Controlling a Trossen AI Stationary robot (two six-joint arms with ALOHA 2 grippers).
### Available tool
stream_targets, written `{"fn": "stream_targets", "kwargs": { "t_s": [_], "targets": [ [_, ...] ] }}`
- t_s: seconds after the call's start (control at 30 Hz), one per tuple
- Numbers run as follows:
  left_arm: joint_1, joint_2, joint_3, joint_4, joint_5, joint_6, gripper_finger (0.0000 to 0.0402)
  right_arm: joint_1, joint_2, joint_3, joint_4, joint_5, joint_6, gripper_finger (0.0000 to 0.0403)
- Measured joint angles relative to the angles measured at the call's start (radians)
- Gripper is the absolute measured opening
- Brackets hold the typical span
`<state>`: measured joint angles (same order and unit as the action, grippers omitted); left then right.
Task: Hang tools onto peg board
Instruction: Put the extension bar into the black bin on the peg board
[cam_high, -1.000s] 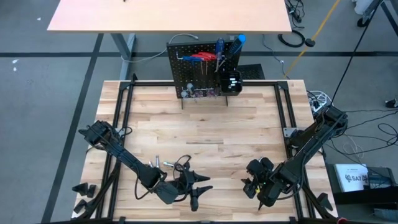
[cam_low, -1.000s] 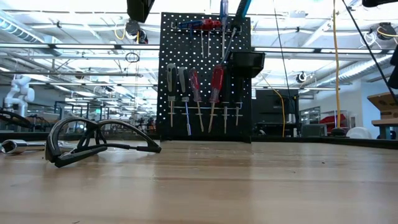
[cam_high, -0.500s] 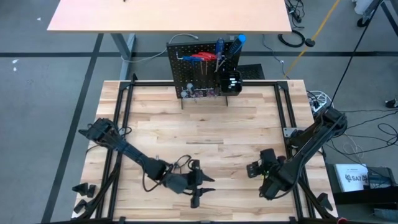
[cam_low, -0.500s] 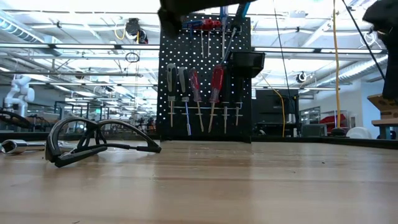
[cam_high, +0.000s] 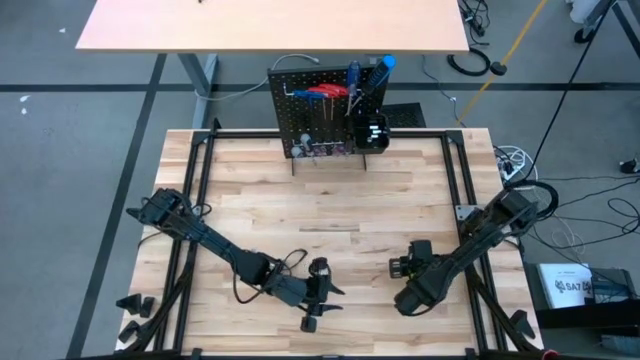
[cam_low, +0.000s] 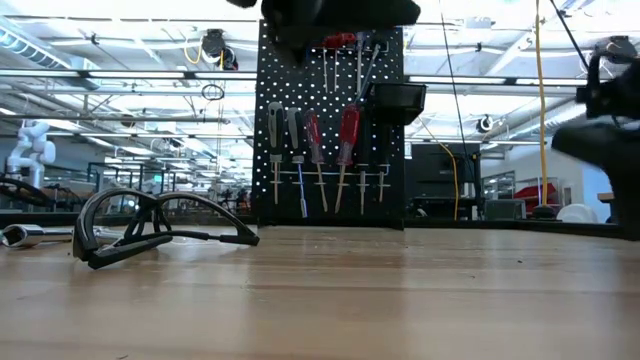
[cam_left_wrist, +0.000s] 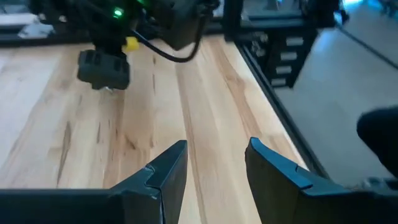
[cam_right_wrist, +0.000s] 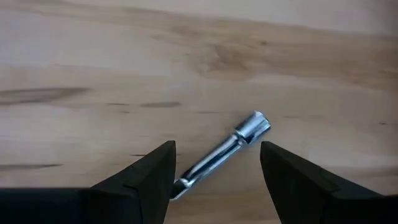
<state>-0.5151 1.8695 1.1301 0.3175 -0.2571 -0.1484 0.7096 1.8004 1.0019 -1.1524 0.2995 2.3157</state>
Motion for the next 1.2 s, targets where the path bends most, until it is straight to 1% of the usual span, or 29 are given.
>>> {"fn": "stream_targets", "kwargs": {
  "t_s": [0.13,0.33,0.43,0.5,0.6,0.7,0.8,0.9,1.0,1.07,1.13,1.2],
  "targets": [
    [0.012,-0.012,0.000,-0.074,0.056,0.026,0.0164,-0.025,0.041,0.000,0.006,-0.059,0.000,0.0224],
    [0.033,-0.013,0.000,-0.148,0.067,0.044,0.0164,-0.042,0.063,0.002,0.040,-0.053,-0.016,0.0224],
    [0.046,-0.016,0.000,-0.149,0.106,0.072,0.0164,-0.042,0.068,0.002,0.053,-0.052,-0.049,0.0222],
    [0.054,-0.032,0.000,-0.151,0.133,0.089,0.0164,-0.042,0.068,0.002,0.059,-0.054,-0.050,0.0213],
    [0.066,-0.078,0.000,-0.158,0.149,0.124,0.0164,-0.040,0.069,0.001,0.072,-0.053,-0.050,0.0187],
    [0.076,-0.132,-0.008,-0.177,0.149,0.145,0.0164,-0.041,0.069,0.001,0.086,-0.048,-0.043,0.0145],
    [0.081,-0.187,-0.037,-0.175,0.146,0.148,0.0164,-0.041,0.070,0.002,0.099,-0.042,-0.034,0.0103],
    [0.082,-0.240,-0.079,-0.176,0.135,0.148,0.0164,-0.038,0.074,0.001,0.111,-0.015,-0.039,0.0067],
    [0.075,-0.316,-0.150,-0.169,0.075,0.148,0.0164,-0.036,0.086,0.001,0.115,-0.006,-0.044,0.0036],
    [0.070,-0.382,-0.216,-0.144,0.026,0.148,0.0164,-0.035,0.098,0.002,0.114,-0.006,-0.055,0.0025],
    [0.069,-0.450,-0.299,-0.076,0.000,0.133,0.0164,-0.035,0.103,0.002,0.111,-0.003,-0.073,0.0025],
    [0.071,-0.508,-0.386,0.037,-0.007,0.130,0.0164,-0.035,0.100,0.007,0.108,-0.002,-0.101,0.0025]
  ]
}}
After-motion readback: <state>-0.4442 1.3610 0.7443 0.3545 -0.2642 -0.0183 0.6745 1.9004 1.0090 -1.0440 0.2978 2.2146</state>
